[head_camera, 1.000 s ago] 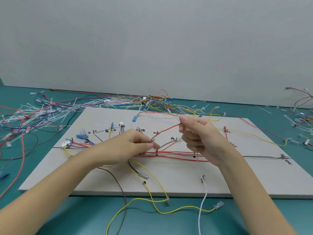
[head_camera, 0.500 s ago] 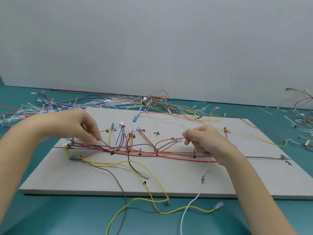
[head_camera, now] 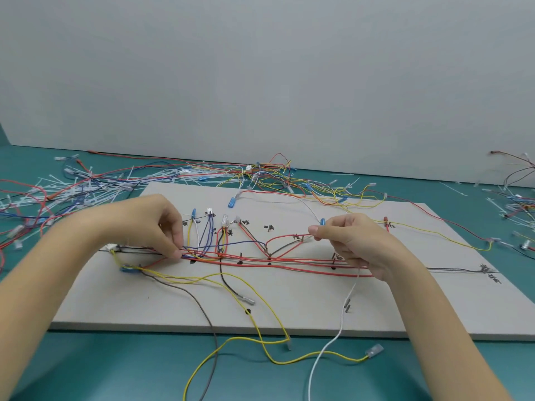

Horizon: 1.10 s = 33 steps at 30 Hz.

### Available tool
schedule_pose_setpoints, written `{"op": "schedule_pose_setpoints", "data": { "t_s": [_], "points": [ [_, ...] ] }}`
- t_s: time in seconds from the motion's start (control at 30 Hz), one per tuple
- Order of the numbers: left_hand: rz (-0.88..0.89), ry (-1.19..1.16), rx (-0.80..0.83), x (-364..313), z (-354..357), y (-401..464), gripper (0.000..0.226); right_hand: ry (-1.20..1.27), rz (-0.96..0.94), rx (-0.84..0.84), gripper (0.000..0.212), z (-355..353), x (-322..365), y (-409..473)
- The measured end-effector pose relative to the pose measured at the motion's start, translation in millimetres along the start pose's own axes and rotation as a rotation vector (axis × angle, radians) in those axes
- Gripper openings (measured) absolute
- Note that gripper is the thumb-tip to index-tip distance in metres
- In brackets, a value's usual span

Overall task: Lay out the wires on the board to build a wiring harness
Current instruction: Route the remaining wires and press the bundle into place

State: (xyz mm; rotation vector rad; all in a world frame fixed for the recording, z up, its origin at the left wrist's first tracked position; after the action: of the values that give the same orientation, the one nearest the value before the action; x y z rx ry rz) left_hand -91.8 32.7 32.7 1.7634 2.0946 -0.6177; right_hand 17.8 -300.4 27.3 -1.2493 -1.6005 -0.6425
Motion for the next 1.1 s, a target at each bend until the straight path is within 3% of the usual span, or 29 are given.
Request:
{"op": "schedule_pose_setpoints", "data": {
  "t_s": [0.37, 1.1],
  "points": [
    [0.019, 0.046, -0.141, -8, 5, 1, 0.020, 0.023, -0.002, -0.065, 0.023, 4, -1, 2],
    [0.058, -0.020, 0.051, 2, 8, 6, 0.003, -0.096, 0.002, -0.059, 0.024, 7, -4, 3]
  ]
}}
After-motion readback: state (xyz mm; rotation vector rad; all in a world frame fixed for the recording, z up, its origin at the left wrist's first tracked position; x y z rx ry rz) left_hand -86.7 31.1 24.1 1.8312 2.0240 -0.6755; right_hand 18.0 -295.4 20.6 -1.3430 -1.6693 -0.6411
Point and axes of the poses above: each hand's wrist, its own y-axis towards the middle knuckle, its own z-axis out of the palm, x = y × z, the point moved 1 cm from there along y, towards the middle knuckle, and after that the axes turned 10 degrees about -x, right-handed, at the moved point
